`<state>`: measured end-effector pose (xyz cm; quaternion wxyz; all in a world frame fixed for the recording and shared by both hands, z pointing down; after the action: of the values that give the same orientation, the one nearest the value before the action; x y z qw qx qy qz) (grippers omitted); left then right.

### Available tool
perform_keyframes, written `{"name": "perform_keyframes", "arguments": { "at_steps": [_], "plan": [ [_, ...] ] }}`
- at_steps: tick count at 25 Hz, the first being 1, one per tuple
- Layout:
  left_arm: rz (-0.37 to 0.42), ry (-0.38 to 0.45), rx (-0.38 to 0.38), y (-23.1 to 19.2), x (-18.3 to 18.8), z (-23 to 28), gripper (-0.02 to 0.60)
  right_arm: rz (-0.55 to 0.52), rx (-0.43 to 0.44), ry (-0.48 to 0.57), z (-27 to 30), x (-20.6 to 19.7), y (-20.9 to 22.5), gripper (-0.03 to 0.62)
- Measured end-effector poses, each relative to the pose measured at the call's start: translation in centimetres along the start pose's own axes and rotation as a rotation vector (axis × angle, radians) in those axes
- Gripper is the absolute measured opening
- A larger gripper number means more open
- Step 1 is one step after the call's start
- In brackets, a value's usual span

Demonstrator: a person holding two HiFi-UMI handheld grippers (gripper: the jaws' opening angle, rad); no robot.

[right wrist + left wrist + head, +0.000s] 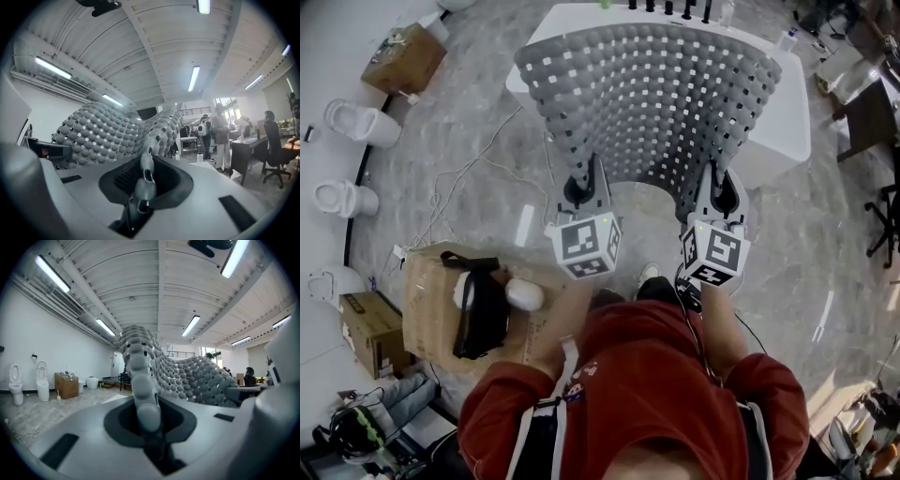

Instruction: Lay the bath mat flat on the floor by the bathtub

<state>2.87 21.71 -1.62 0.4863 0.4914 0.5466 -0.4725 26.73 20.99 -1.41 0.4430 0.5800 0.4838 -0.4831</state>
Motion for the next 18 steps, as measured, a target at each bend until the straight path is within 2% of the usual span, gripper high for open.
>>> {"name": "perform_keyframes", "arguments": {
  "at_steps": [4, 18],
  "plan": [
    [0.003, -0.035, 0.038, 1.4, -0.5, 1.7, 0.055, 0.021, 0.043, -0.032, 2.2, -0.7, 1.6, 0.071],
    [-0.012, -0.168, 0.133, -3.1, -7.9, 4.7, 0.055, 0.042, 0.116, -0.175, 6.5, -8.3, -1.1, 0.075]
  ]
}}
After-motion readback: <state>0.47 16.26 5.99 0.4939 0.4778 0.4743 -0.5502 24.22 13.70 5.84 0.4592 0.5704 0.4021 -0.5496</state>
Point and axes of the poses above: the fingertips, and each gripper's own axes: z forward along the fingers, y to its right, x out of its top, the point moved 7 cm from there along -z, backward along the fingers, and after that the axes turned 12 degrees about y, right-handed, at the moved point
